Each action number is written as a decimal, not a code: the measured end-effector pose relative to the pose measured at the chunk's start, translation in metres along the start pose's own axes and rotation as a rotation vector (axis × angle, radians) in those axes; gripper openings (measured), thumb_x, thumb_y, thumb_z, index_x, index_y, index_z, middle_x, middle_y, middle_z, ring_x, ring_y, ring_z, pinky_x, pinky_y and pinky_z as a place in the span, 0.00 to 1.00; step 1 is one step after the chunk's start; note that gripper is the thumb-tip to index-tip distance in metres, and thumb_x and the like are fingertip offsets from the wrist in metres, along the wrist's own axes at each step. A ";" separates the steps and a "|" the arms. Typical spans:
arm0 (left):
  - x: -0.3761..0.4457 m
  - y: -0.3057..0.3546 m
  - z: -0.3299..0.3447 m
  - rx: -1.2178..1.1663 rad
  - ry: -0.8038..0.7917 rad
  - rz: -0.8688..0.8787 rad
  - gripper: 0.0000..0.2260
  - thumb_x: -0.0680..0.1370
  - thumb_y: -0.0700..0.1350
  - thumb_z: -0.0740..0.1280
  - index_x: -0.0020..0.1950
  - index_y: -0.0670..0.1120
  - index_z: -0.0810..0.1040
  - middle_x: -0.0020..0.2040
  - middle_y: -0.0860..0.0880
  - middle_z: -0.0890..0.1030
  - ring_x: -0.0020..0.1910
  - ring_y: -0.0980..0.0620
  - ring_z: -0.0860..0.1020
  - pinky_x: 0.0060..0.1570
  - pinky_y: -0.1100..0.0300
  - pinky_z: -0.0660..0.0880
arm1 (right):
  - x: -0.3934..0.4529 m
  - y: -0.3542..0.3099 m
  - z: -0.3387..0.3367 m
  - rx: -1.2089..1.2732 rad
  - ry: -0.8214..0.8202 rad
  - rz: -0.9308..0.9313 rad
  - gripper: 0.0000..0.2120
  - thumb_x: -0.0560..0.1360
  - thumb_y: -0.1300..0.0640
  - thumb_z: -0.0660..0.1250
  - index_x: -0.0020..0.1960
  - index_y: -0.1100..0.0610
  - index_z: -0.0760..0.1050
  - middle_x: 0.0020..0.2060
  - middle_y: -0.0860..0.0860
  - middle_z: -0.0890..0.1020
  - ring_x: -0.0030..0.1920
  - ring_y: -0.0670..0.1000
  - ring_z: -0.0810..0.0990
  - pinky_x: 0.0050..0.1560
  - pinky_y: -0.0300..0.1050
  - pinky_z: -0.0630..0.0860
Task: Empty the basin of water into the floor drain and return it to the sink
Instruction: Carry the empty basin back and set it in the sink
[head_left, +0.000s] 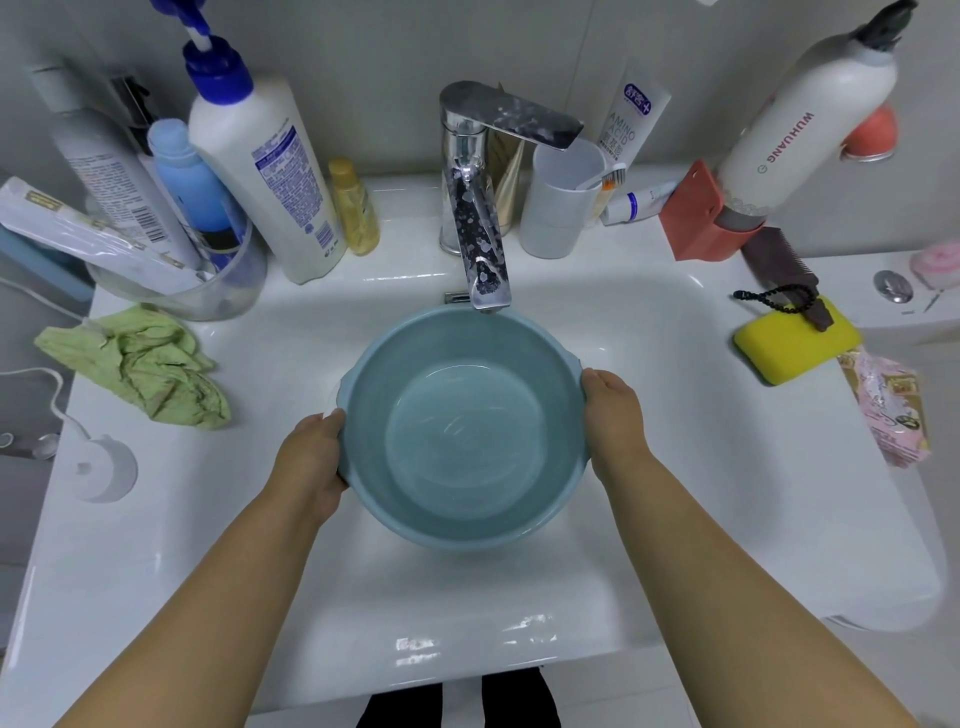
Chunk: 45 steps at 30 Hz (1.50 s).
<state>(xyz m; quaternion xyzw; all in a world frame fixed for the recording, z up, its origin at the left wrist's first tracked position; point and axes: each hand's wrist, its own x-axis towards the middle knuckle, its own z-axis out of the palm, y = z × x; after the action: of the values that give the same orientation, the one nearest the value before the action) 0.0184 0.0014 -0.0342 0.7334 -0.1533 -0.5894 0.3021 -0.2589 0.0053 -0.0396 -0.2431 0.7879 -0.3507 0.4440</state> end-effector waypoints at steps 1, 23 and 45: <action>-0.001 0.000 0.000 -0.002 0.003 -0.001 0.11 0.85 0.45 0.57 0.65 0.43 0.72 0.60 0.46 0.79 0.54 0.46 0.79 0.57 0.46 0.78 | 0.000 0.000 0.000 0.004 0.001 0.002 0.15 0.79 0.60 0.55 0.34 0.56 0.57 0.31 0.51 0.63 0.33 0.50 0.60 0.34 0.44 0.59; -0.004 -0.012 -0.018 0.018 -0.078 0.038 0.12 0.83 0.49 0.63 0.57 0.43 0.80 0.48 0.47 0.84 0.48 0.48 0.80 0.47 0.52 0.79 | -0.010 0.026 -0.023 0.110 0.015 0.005 0.10 0.79 0.52 0.64 0.53 0.57 0.78 0.48 0.48 0.81 0.50 0.53 0.80 0.59 0.58 0.79; -0.011 -0.025 0.000 -0.094 -0.123 0.092 0.09 0.83 0.44 0.65 0.60 0.41 0.74 0.53 0.43 0.81 0.47 0.48 0.81 0.51 0.51 0.81 | -0.005 0.036 -0.038 0.061 0.000 -0.027 0.06 0.76 0.53 0.68 0.45 0.51 0.71 0.37 0.47 0.74 0.39 0.51 0.73 0.48 0.51 0.77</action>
<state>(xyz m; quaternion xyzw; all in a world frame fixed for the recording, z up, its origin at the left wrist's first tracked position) 0.0125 0.0274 -0.0409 0.6732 -0.1772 -0.6252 0.3528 -0.2925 0.0444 -0.0507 -0.2400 0.7737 -0.3804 0.4463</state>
